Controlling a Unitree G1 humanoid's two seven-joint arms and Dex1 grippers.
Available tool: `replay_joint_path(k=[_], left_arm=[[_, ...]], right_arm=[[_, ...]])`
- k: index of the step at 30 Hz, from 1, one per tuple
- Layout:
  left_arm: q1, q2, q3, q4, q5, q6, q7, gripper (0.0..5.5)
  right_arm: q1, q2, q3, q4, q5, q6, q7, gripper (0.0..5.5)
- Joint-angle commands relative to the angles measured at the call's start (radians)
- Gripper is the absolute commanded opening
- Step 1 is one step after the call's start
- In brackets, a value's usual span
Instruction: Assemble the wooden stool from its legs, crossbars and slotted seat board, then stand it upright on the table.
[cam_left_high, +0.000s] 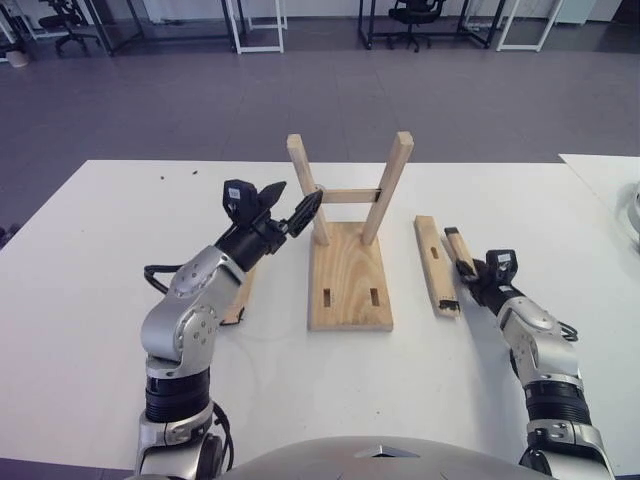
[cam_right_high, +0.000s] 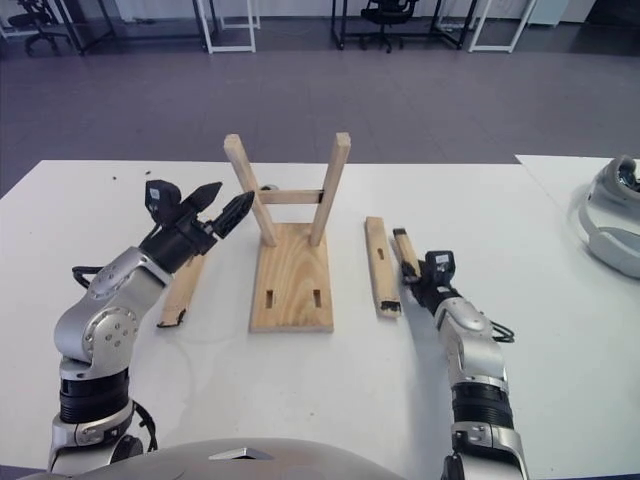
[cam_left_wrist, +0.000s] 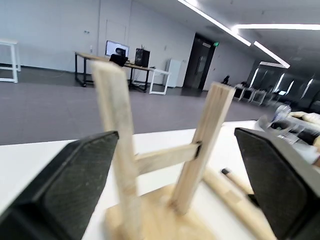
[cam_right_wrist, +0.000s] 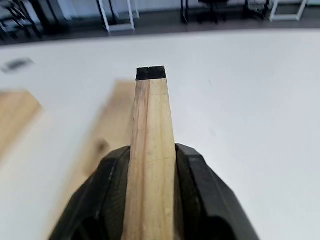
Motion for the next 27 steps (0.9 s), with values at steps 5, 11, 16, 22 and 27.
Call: replay_joint_path(k=[5,11,16,22,27], left_arm=[[-0.127,-0.131,0.072,-0.007,-0.424,0.139,0.241,3.99],[-0.129,-0.101,0.054,-0.037,-0.548,0.146,0.329,2.85],[-0.119,-0.087,0.051,-0.032,-0.585,0.113,0.370,1.94],[-0.124,-0.084,0.049,-0.014,-0.615,0.076,0.395,0.77],[-0.082,-0.046,0.048,-0.030,-0.599,0.052,0.381,0.41]], right_arm=[[-0.060,-0.019,0.366,-0.625,0.055,0.057,0.161,1.31],[-0.131,-0.021,0.411,-0.619,-0.024,0.042,0.127,1.31],[-0.137,-0.030,0.421,-0.604,-0.085,0.001,0.119,1.31],[-0.123,-0.034,0.431,-0.598,-0.118,-0.031,0.127,1.31],[-0.120,-0.022,0.439,-0.578,-0.117,-0.027,0.122,1.80]])
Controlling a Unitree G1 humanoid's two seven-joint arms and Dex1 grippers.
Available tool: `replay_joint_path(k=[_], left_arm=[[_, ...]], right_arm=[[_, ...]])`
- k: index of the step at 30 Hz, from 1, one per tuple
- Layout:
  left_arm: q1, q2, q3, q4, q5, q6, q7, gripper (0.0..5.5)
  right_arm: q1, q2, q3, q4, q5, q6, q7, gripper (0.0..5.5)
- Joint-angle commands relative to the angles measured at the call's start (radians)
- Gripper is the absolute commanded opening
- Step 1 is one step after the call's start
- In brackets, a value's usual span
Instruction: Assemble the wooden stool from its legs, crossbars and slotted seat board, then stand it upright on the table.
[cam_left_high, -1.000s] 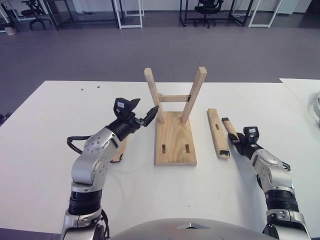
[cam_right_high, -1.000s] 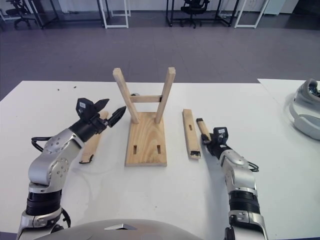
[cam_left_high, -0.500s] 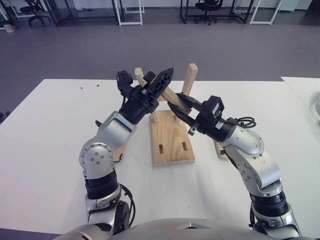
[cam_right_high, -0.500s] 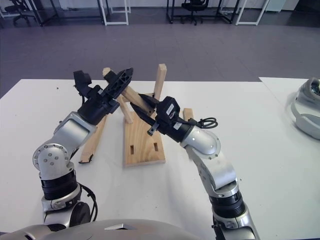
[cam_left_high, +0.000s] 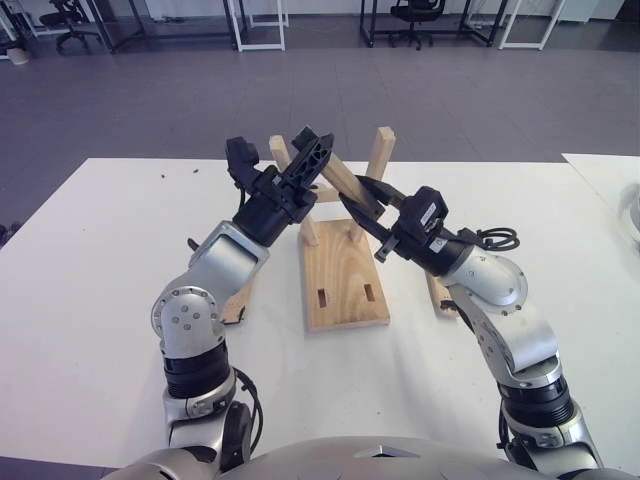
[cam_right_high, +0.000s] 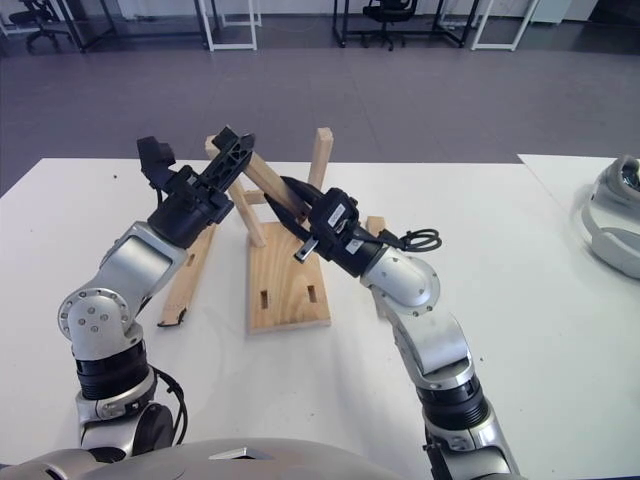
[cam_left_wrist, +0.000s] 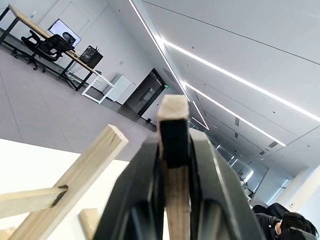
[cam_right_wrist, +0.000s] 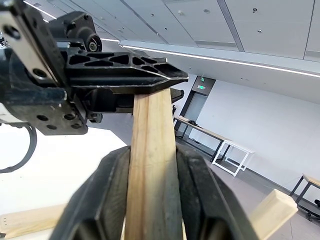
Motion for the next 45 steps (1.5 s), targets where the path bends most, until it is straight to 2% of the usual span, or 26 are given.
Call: replay_joint_path(k=[1,5,7,9,12,15,24,29,35,41,45], left_arm=[[0.058,0.050,0.017,-0.023,0.036,-0.038,-0.004,0.41],[0.301,0.287,0.066,0.004,0.320,-0.129,-0.186,0.41],[0.311,0.322,0.117,0.161,0.478,-0.260,-0.201,0.41],[0.261,0.311,0.146,0.325,0.571,-0.389,-0.223,0.41],[0.239,0.249,0.149,0.464,0.628,-0.503,-0.252,0.41],[0.251,0.205,0.174,0.494,0.612,-0.543,-0.274,0.41],[0.226,0.117,0.171,0.524,0.607,-0.567,-0.287,0.41],[0.248,0.129,0.164,0.589,0.690,-0.614,-0.278,0.41],[0.301,0.164,0.117,0.658,0.785,-0.560,-0.249,0.41],[0.545,0.255,-0.010,0.719,1.019,-0.537,-0.179,0.41],[0.559,0.293,-0.106,0.751,1.096,-0.565,-0.207,0.41]], right_arm=[[0.005,-0.003,0.017,0.022,-0.008,0.012,0.006,1.96],[0.107,-0.041,-0.001,0.057,-0.048,-0.013,-0.004,2.98],[0.136,-0.036,-0.024,0.119,-0.056,-0.036,-0.024,3.03],[0.154,-0.025,-0.037,0.187,-0.060,-0.067,-0.035,3.03],[0.171,0.012,-0.131,0.312,-0.003,-0.086,-0.069,3.03],[0.182,0.021,-0.167,0.376,0.012,-0.110,-0.067,3.03],[0.205,0.046,-0.134,0.465,-0.020,-0.175,-0.062,3.03],[0.202,0.061,-0.124,0.478,-0.029,-0.179,-0.063,3.03],[0.200,0.061,-0.120,0.480,-0.036,-0.175,-0.065,3.03],[0.188,0.051,-0.134,0.485,-0.060,-0.185,-0.089,3.03],[0.171,0.048,-0.130,0.476,-0.074,-0.179,-0.102,3.03]])
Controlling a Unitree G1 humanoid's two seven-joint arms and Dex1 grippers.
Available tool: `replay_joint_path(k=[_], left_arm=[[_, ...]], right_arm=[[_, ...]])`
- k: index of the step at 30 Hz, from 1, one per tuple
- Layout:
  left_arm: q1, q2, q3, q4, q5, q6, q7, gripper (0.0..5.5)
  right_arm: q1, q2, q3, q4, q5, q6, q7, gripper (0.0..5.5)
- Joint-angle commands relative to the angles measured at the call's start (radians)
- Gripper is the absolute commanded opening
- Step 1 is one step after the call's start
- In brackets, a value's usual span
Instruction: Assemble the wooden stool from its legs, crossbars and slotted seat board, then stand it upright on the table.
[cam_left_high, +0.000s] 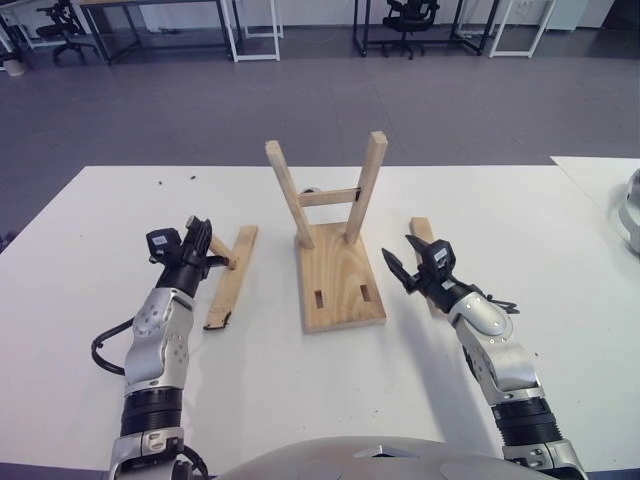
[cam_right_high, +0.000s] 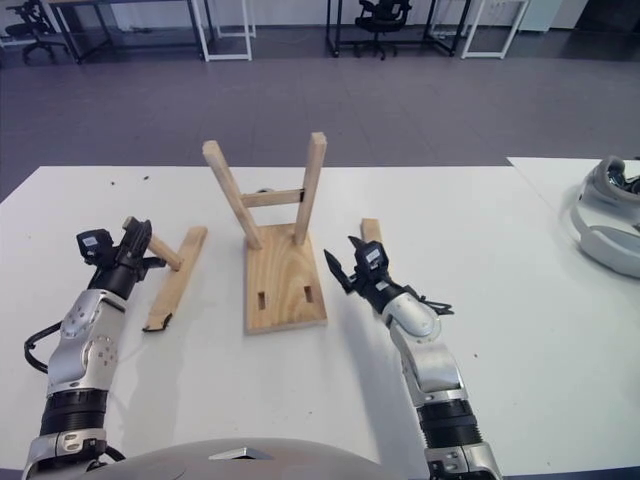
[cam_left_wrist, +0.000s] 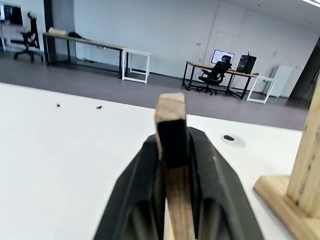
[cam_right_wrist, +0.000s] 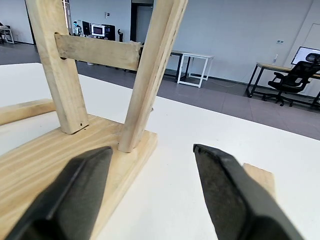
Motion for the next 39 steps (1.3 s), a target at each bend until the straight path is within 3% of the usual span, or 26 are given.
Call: replay_joint_path(k=[1,4,7,9,12,18,21,26,36,39], left_arm=[[0.225,0.030,-0.138,0.204,0.196,0.153,0.031,0.41],[0.198,0.029,-0.142,0.178,0.171,0.155,0.011,0.41],[0.145,-0.018,-0.025,0.052,-0.058,0.141,-0.042,0.41],[0.106,0.012,0.009,-0.011,-0.115,0.136,-0.085,0.41],[0.077,0.080,0.013,-0.071,-0.114,0.183,-0.129,1.08],[0.152,0.205,-0.017,-0.298,-0.098,0.492,-0.105,2.17],[0.183,0.221,-0.058,-0.344,-0.079,0.642,-0.079,2.66],[0.179,0.203,-0.073,-0.314,-0.046,0.683,-0.074,3.54],[0.172,0.180,-0.087,-0.205,0.045,0.489,-0.125,2.03],[0.058,0.147,0.136,-0.216,-0.122,0.316,-0.178,2.02]], right_arm=[[-0.039,-0.012,-0.006,-0.006,-0.035,0.000,-0.018,3.03],[-0.046,-0.015,-0.003,-0.013,-0.044,0.001,-0.012,3.03],[-0.051,-0.010,-0.001,-0.023,-0.042,0.001,-0.011,3.03],[-0.060,-0.003,-0.002,-0.042,-0.033,0.011,-0.013,3.03],[-0.070,0.000,0.000,-0.052,-0.035,0.016,-0.017,3.03],[-0.067,-0.011,0.020,-0.065,-0.069,0.022,-0.026,3.03],[-0.060,-0.018,0.040,-0.055,-0.116,0.014,-0.039,3.03],[-0.063,-0.017,0.051,-0.051,-0.135,0.015,-0.039,3.03],[-0.071,0.000,0.044,-0.045,-0.132,0.035,-0.039,3.03],[-0.131,0.044,-0.067,-0.148,0.176,0.241,0.031,3.03]])
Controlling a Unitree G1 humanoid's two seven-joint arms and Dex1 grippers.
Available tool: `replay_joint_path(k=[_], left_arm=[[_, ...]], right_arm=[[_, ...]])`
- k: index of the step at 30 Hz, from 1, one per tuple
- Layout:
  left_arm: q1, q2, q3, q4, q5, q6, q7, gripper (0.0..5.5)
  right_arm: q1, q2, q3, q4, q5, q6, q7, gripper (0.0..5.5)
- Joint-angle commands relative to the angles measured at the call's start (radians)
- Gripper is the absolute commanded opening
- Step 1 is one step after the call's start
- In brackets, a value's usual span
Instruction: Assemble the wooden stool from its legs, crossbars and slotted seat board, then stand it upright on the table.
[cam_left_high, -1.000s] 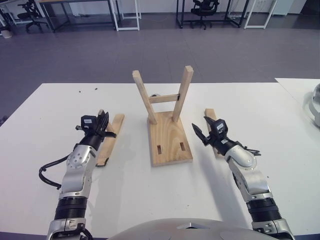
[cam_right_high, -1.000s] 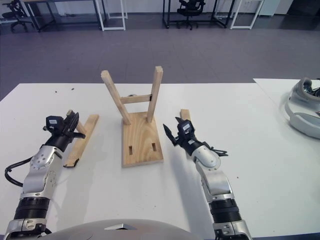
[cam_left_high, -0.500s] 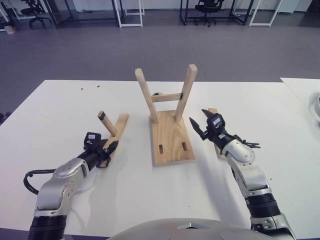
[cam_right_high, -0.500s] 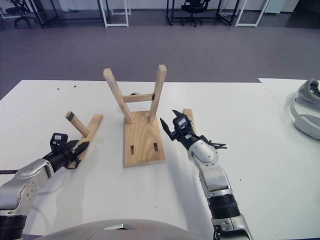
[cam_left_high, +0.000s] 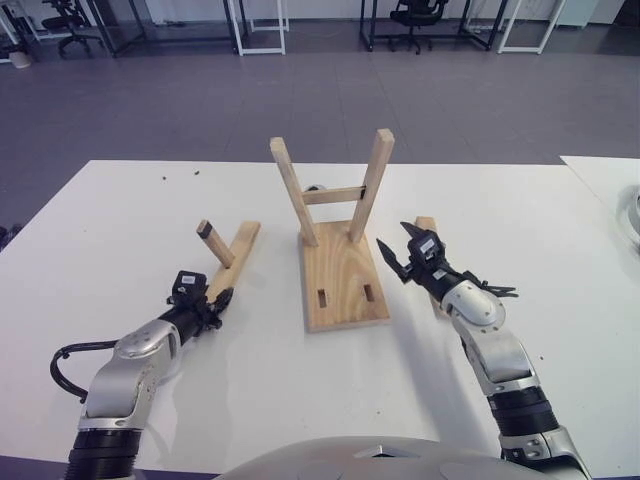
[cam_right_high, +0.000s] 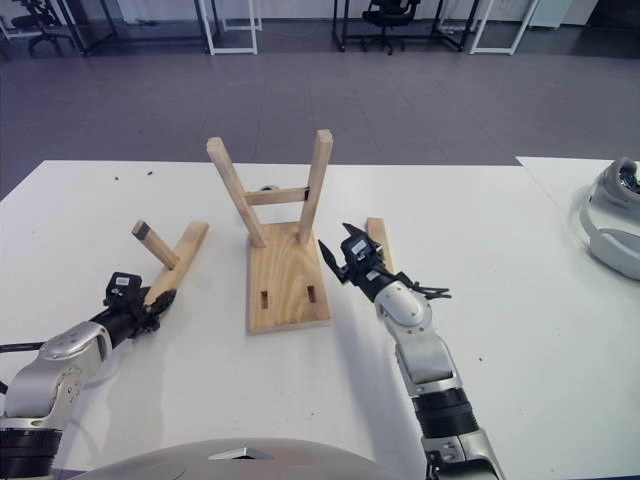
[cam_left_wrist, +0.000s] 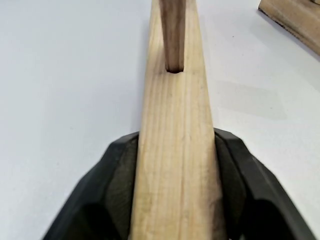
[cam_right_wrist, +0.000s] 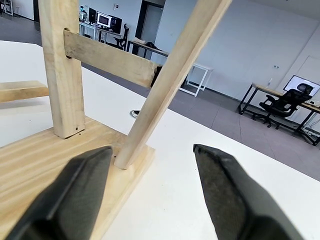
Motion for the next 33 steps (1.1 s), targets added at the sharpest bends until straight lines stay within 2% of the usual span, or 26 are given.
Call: replay_joint_path(k=[1,2,4,5,7,10,16,22,28,33], left_arm=[[-0.173,-0.016,0.292,-0.034,-0.229,-0.175,-0.056,2.02],[-0.234,0.008,0.335,-0.081,-0.256,-0.201,-0.052,2.02],[-0.335,0.024,0.328,-0.198,-0.308,-0.189,-0.033,2.02],[-0.384,0.019,0.286,-0.258,-0.316,-0.172,-0.025,2.02],[-0.462,-0.008,0.176,-0.318,-0.286,-0.161,-0.027,2.02],[-0.546,-0.057,-0.027,-0.343,-0.202,-0.167,-0.047,2.02],[-0.559,-0.057,-0.152,-0.319,-0.087,-0.203,-0.104,2.02],[-0.501,-0.023,-0.145,-0.334,-0.051,-0.233,-0.163,2.02],[-0.478,-0.017,-0.163,-0.339,-0.036,-0.247,-0.206,2.02],[-0.431,0.001,-0.169,-0.352,-0.061,-0.218,-0.259,2.02]], right_arm=[[-0.127,0.049,-0.157,-0.152,0.430,0.283,0.082,3.03],[-0.207,0.055,-0.215,-0.178,0.578,0.365,0.076,3.03],[-0.373,0.065,-0.290,-0.178,0.787,0.469,0.030,3.03],[-0.462,0.077,-0.311,-0.160,0.873,0.508,0.001,3.03],[-0.616,0.117,-0.333,-0.109,0.999,0.561,-0.060,3.43],[-0.796,0.182,-0.320,0.011,1.026,0.575,-0.139,3.76],[-0.872,0.202,-0.370,0.036,1.111,0.596,-0.228,3.76],[-0.824,0.169,-0.446,0.008,1.290,0.670,-0.396,2.53],[-0.764,0.125,-0.436,-0.014,1.407,0.740,-0.477,1.33],[-0.667,0.089,-0.412,-0.080,1.358,0.731,-0.471,1.10]])
